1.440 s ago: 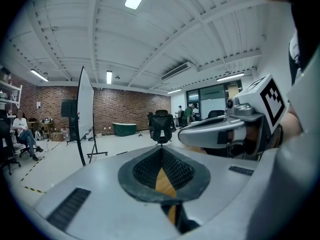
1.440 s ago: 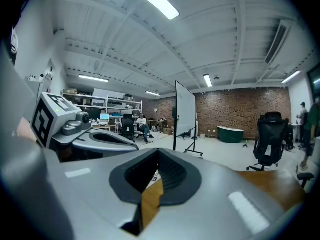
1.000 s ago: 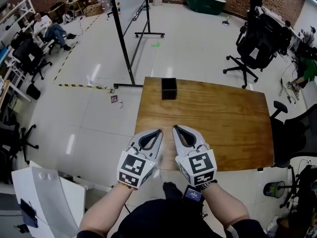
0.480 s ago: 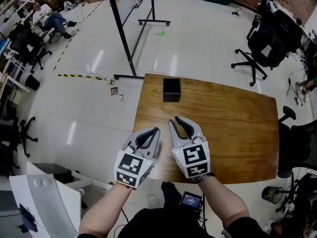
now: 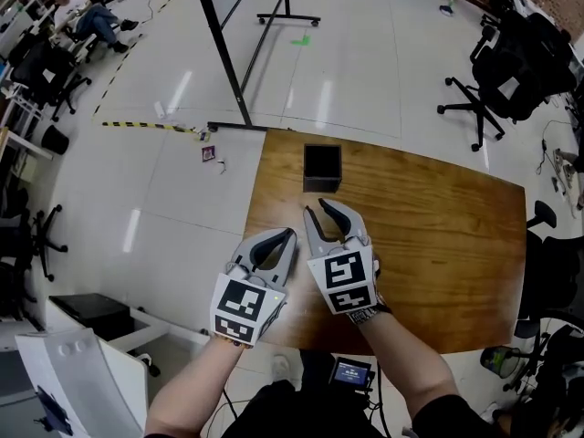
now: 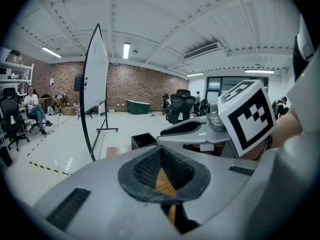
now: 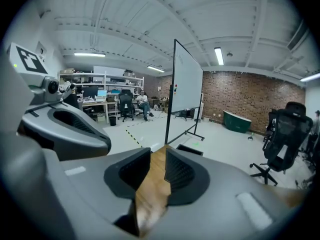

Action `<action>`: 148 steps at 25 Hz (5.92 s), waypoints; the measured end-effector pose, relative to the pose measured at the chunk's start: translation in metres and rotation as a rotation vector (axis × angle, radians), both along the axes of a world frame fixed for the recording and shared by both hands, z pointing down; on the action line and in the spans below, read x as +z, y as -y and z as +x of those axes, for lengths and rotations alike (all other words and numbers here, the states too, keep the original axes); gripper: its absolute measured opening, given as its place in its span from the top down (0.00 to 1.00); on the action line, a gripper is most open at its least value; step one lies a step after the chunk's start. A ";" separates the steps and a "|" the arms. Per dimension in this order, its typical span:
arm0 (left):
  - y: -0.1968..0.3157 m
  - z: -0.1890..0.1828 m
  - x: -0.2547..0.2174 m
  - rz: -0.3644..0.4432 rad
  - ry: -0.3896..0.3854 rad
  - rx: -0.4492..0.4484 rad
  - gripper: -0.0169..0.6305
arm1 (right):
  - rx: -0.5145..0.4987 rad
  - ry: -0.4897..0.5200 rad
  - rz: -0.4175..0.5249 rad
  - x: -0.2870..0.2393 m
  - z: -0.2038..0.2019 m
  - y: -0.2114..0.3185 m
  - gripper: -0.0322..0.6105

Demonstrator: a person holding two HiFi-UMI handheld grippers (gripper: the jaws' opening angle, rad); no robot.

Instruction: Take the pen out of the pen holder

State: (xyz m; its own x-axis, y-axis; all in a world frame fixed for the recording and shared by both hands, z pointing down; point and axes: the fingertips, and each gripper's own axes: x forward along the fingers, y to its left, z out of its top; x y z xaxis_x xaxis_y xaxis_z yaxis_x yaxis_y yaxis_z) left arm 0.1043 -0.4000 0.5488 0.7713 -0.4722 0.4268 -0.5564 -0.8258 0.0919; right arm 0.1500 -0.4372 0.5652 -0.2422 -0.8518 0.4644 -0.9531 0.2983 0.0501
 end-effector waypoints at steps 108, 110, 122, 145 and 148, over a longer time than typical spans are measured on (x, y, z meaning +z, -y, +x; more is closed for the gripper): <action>-0.239 -0.113 -0.165 0.234 -0.163 0.155 0.97 | 0.173 -0.109 0.221 -0.182 -0.096 -0.292 0.88; -0.247 -0.114 -0.170 0.242 -0.165 0.166 0.97 | 0.170 -0.106 0.226 -0.184 -0.100 -0.300 0.88; -0.277 -0.105 -0.184 0.254 -0.160 0.177 0.97 | 0.141 -0.070 0.235 -0.193 -0.099 -0.331 0.88; -0.306 -0.089 -0.186 0.260 -0.173 0.132 0.97 | 0.060 -0.060 0.258 -0.196 -0.097 -0.364 0.88; -0.306 -0.090 -0.187 0.260 -0.172 0.124 0.97 | 0.052 -0.060 0.259 -0.197 -0.098 -0.364 0.88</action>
State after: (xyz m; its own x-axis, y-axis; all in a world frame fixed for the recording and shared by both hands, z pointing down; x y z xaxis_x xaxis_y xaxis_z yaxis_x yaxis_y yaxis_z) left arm 0.0144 -0.0940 0.3622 0.8798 -0.4465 0.1630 -0.4452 -0.8942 -0.0466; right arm 0.0523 -0.0727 0.3677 -0.1736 -0.9546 0.2419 -0.9599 0.2189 0.1750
